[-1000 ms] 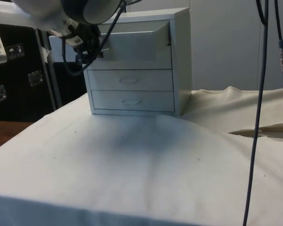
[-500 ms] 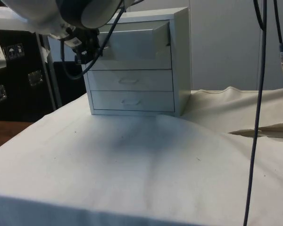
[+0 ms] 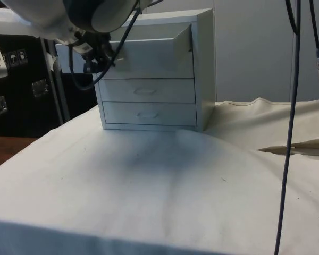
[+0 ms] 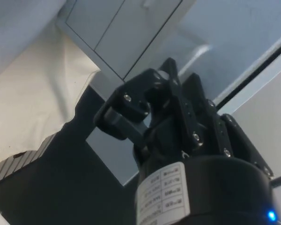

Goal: Open the drawer, then close it.

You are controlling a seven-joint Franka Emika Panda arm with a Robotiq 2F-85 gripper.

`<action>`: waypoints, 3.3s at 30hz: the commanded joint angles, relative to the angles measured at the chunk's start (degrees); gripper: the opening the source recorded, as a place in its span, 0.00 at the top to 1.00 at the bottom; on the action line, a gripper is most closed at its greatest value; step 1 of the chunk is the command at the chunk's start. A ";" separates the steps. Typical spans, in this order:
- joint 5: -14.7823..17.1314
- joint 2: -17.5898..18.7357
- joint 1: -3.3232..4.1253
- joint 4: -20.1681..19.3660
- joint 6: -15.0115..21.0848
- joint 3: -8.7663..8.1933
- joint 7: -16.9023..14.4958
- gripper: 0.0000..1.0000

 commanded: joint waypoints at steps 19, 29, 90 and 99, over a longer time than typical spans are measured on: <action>0.40 0.69 0.34 0.80 -0.92 0.97 0.86 0.00; 0.74 2.23 0.23 2.46 -2.06 3.09 2.92 0.00; 8.59 -1.03 -3.27 -2.64 10.43 1.89 4.18 0.00; 8.42 -0.80 -3.21 -2.35 9.85 1.78 4.35 0.00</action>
